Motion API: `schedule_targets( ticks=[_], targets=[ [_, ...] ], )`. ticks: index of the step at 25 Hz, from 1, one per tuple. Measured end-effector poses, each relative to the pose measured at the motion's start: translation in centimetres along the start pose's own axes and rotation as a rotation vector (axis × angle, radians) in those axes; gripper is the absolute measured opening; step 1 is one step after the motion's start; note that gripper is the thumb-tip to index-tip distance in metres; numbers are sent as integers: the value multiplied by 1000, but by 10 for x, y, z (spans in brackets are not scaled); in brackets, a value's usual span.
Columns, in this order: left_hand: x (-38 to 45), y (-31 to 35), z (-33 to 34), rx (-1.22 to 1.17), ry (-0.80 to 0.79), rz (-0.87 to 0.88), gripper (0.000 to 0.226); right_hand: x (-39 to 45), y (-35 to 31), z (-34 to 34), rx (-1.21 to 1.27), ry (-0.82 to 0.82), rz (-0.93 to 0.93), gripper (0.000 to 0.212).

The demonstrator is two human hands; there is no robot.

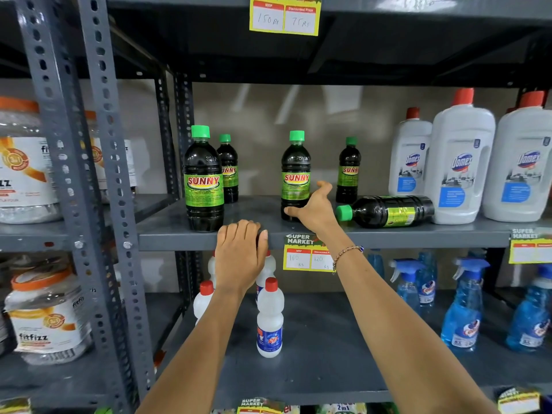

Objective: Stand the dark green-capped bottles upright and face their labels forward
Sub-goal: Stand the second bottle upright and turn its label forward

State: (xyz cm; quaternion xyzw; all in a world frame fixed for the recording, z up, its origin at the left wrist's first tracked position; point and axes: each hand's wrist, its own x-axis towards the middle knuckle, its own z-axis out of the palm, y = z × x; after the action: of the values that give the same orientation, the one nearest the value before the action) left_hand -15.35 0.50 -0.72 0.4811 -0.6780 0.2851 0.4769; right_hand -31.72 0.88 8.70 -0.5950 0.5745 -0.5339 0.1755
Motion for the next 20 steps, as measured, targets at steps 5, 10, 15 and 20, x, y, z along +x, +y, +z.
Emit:
schedule_targets(
  ticks=[5,10,15,20],
  targets=[
    [0,0,-1,-8,-1,17,36,0,-1,0,2,-10,7,98],
    [1,0,-2,-25,0,24,35,-2,-5,-2,21,-68,25,85],
    [5,6,-6,19,-19,6,37,-2,-4,-3,28,-47,36,86],
    [54,22,-27,-44,-229,-73,37,2,-2,-15,114,-129,123,86]
  ],
)
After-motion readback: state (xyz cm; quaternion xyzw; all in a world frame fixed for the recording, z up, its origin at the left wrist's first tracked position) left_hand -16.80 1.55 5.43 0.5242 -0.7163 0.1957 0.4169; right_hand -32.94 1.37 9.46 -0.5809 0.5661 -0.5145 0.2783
